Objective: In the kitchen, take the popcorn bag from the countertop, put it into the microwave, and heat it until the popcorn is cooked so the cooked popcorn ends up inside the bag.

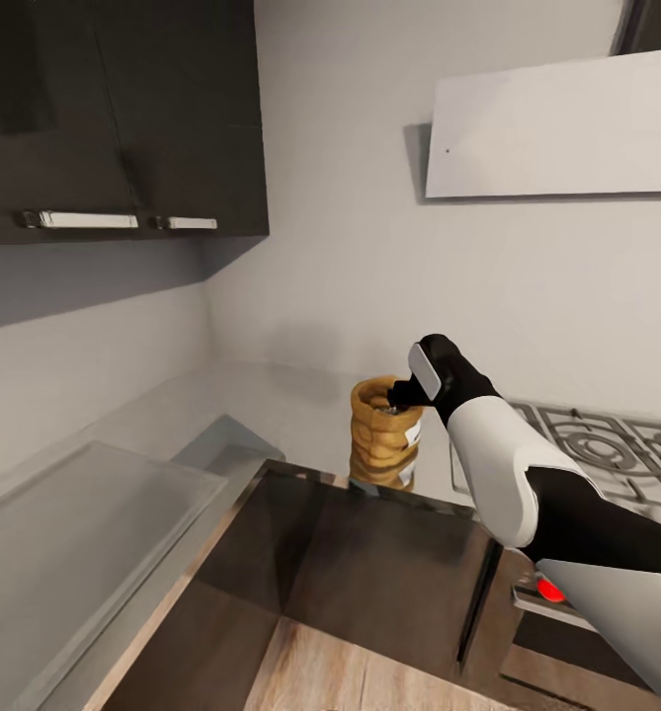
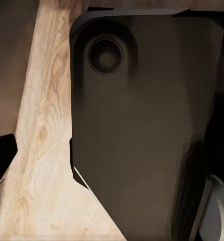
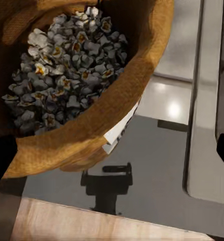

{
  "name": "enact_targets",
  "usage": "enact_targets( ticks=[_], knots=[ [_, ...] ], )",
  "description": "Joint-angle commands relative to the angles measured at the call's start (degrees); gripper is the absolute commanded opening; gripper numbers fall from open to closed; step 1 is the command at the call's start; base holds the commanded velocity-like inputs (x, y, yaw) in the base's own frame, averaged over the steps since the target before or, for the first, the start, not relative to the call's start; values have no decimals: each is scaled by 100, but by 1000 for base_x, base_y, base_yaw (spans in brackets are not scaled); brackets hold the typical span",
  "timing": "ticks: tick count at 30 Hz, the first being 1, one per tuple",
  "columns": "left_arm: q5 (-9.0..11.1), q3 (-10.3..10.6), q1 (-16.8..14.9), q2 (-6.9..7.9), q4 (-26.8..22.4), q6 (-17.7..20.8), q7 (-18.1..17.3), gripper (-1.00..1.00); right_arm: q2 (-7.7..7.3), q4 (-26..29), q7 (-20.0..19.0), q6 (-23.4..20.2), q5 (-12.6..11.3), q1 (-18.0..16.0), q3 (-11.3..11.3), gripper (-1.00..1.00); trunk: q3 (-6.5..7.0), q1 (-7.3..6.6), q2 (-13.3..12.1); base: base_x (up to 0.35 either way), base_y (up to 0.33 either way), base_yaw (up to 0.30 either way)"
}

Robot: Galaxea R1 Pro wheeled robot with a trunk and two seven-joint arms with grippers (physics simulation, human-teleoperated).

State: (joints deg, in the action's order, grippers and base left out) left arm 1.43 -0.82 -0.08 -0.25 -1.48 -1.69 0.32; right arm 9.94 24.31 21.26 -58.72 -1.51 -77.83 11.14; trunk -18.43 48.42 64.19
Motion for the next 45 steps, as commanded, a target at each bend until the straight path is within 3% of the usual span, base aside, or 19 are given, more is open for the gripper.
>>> enact_targets(
  ticks=[1,13,22,23,24,25,31,42,45],
  knots=[
    [15,-6,-1,-1,-1,-15,3,100,6,5,31,-8,-20,-4,36,100,-7,-1,4,-69,0,0],
    [33,-24,-1,-3,-13,-48,3,100,6,321,35,-128,-57,-4,314,100,-7,-1,4,-73,0,0],
    [32,-24,-1,-2,-15,-51,3,100,6,602,24,-6,-120,-4,340,100,-7,-1,4,-111,0,0],
    [32,-24,-1,-2,-15,-51,3,100,6,588,27,26,-152,-4,373,100,-7,-1,4,-2,0,0],
    [32,-24,-1,-1,-15,-51,3,100,6,539,33,266,-378,-4,396,100,-7,-1,4,-1,0,0],
    [28,-24,-1,-1,-16,-51,3,100,6,356,40,364,-457,-4,420,100,-7,-1,4,0,0,0],
    [24,-28,-1,-1,-19,-58,3,100,6,-176,74,816,-514,-4,458,100,-7,-1,4,0,0,0],
    [15,-24,-1,-1,-18,-59,-4,100,6,-274,97,878,-534,-4,467,100,-7,-1,4,32,0,0],
    [15,-24,-1,-3,-19,-60,-4,100,6,-319,97,888,-868,-4,475,100,-7,-1,4,0,0,0]
  ],
)
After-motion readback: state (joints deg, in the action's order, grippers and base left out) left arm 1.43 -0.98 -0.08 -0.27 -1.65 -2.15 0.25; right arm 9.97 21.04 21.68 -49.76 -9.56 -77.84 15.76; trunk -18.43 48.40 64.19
